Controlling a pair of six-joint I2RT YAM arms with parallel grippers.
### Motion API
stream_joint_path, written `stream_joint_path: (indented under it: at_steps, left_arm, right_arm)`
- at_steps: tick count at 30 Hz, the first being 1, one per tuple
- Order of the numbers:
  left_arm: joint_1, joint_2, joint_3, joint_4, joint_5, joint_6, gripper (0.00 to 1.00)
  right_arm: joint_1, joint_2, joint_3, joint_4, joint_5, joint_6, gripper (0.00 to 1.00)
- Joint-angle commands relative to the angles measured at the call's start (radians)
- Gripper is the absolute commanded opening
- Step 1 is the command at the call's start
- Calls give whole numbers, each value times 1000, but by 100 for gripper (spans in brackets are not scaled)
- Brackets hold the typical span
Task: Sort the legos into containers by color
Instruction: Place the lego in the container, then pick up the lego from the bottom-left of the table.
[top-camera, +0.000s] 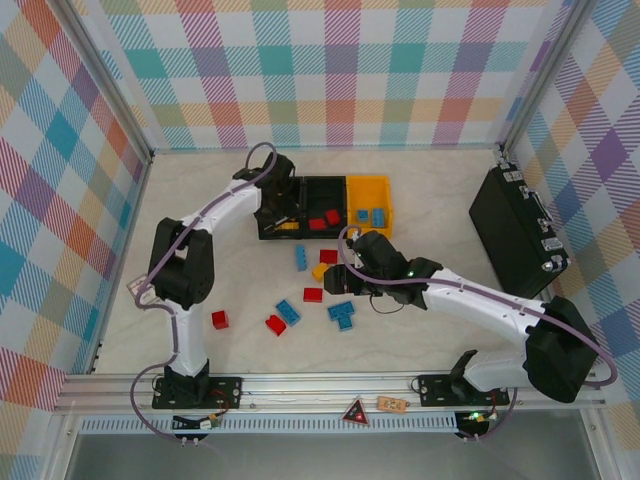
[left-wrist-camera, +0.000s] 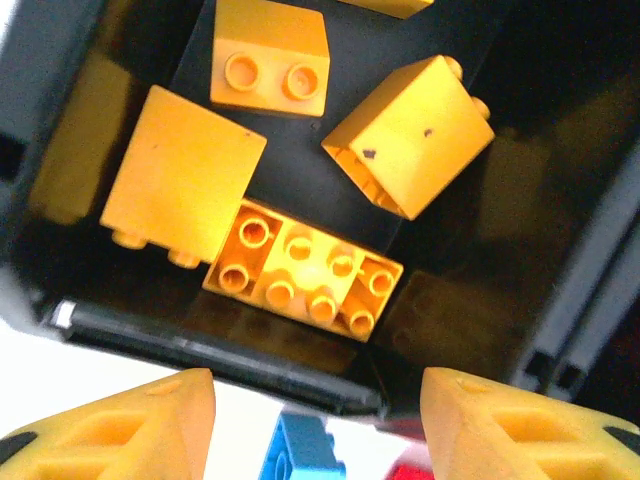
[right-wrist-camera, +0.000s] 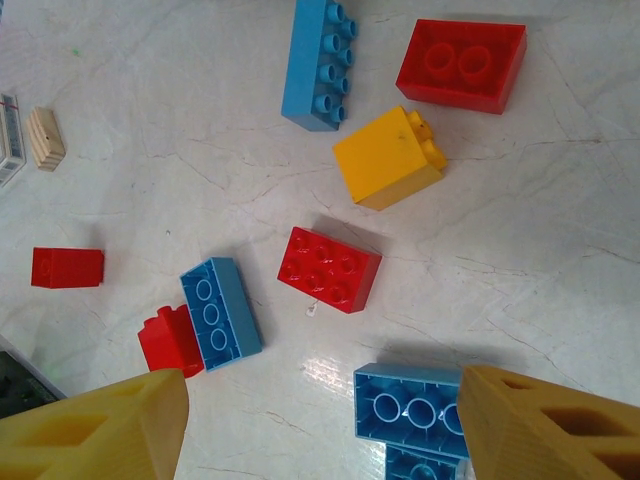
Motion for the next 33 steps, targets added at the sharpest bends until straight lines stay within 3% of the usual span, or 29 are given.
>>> stream_joint_path:
  at_steps: [1,12,22,28,33]
  left_arm:
    - [4,-114,-51,9,23,31,57]
    - [-11,-311,-231,-14,23,125,59]
    - [-12,-577,-496,-125,-57,190,67]
    - [-15,-719,-691,-225,-121,154,78]
    - [-19,-815,-824,-269,-179,64,80]
  right_arm:
    - [-8,5,16,5,-5,1,72]
    - [-8,-1,28,-28,-12,-28,72]
    - [-7,2,57,-11,-203,-173,72]
    - [-6,45,69,20,-269,-179,72]
    - [-2,79,70,47,-290,-166,72]
